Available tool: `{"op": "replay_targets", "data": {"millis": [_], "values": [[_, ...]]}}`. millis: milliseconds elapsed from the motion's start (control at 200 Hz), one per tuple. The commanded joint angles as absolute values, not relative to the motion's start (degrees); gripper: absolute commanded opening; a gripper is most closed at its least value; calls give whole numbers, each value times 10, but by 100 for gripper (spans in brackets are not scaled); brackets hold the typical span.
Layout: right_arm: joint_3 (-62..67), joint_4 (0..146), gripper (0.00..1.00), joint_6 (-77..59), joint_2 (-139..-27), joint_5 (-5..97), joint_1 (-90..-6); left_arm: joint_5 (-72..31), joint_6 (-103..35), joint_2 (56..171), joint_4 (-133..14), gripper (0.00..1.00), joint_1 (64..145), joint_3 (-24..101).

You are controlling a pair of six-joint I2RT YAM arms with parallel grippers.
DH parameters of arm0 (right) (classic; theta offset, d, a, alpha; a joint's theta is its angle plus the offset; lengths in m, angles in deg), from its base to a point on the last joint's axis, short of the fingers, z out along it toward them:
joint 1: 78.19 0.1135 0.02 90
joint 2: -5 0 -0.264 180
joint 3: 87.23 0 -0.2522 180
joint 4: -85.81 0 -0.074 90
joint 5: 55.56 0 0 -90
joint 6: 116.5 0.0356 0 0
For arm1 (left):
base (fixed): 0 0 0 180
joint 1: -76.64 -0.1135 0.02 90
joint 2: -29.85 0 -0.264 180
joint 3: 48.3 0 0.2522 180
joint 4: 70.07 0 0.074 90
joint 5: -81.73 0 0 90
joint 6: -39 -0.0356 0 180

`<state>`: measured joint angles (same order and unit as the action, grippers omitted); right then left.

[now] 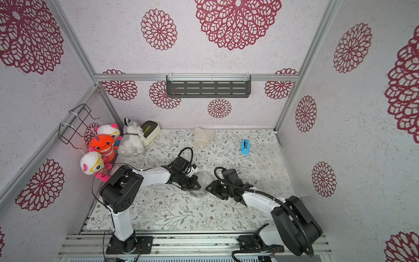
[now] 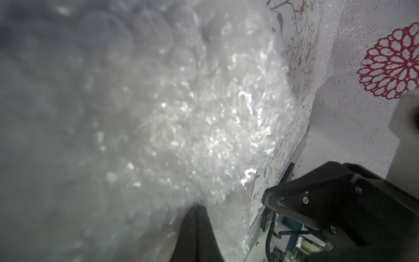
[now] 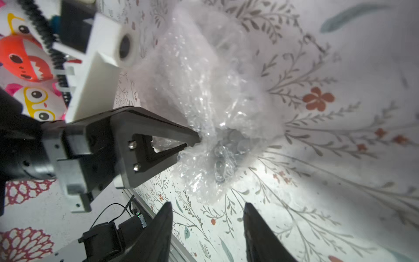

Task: Wrap dinner plates in bubble wrap
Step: Stick the tape on the bubble wrap, then pick up the bubble wrap from the center of the board.

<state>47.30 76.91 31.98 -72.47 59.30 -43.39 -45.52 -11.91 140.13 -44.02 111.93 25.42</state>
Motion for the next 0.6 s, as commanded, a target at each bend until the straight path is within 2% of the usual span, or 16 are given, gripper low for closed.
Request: {"op": "replay_targets", "data": {"millis": [0, 155, 310, 410, 515, 595], "values": [[457, 756, 53, 384, -752, 599, -424, -461, -120, 1418, -430, 0, 1126, 246], [457, 862, 54, 425, -811, 602, -413, -463, -120, 1418, -434, 0, 1126, 243], [449, 916, 56, 454, -851, 533, -408, -471, -117, 1418, -443, 0, 1127, 241], [476, 1030, 56, 497, -866, 504, -403, -475, -117, 1440, -444, 0, 1126, 240], [480, 1073, 56, 501, -878, 481, -392, -481, -119, 1447, -444, 0, 1127, 246], [496, 1129, 53, 526, -886, 476, -388, -484, -119, 1451, -444, 0, 1127, 247]]}}
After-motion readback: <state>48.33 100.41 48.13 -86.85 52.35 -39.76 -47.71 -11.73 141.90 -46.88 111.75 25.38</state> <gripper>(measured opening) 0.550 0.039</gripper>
